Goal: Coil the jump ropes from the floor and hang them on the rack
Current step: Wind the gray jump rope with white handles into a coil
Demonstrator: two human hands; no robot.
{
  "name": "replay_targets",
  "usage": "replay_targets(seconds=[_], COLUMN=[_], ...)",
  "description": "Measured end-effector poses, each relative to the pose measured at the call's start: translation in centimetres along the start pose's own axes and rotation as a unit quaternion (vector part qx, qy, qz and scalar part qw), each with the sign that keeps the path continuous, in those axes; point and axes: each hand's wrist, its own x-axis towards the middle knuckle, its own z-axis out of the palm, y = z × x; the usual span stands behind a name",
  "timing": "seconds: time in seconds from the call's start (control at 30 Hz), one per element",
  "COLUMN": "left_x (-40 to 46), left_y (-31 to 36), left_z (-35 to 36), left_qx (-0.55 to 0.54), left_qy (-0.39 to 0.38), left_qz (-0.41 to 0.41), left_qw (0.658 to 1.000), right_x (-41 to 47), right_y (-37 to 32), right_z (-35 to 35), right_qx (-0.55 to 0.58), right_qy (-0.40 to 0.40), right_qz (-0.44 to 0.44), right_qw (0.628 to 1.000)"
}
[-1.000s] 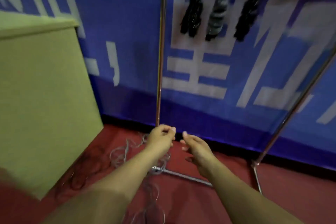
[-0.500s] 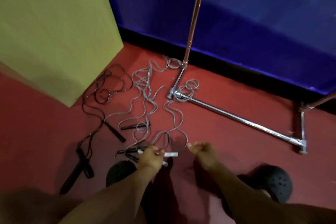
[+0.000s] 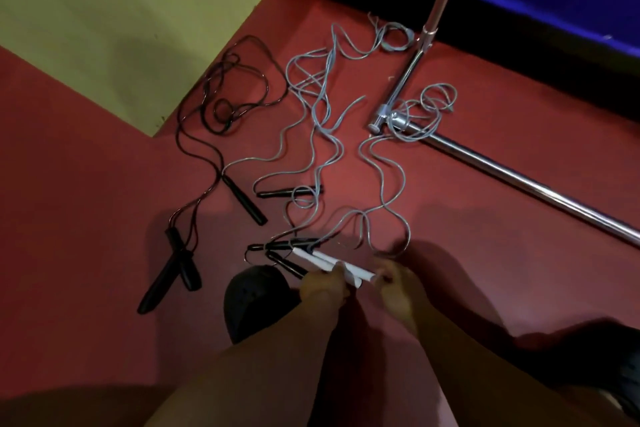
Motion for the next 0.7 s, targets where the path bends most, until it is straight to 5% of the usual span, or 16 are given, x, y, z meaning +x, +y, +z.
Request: replay_targets(seconds=[0.37,0.57,0.7], left_x=[-5.4,-10.5,-16.4], left_y=[0.8,2.1,4.2], left_z=[1.9,1.1,-1.5], left_qx=[-0.115,0.007,0.129], left_qy=[-0.117,-0.101,-0.137], left_qz=[-0.040,0.166,0.297], left_qw=[0.986,0.981,0.936], right_x=[-3.2,-7.3,-11.5], right_y=[-2.2,-3.5,-5.9], right_z=[-1.5,-5.4,-10.5], right_qx=[0.247,0.262,0.253], right_qy=[-0.104,-0.075,0.016], right_qz=[0.066,0.029,0.014], right_qw=[0.961,0.962,0.967])
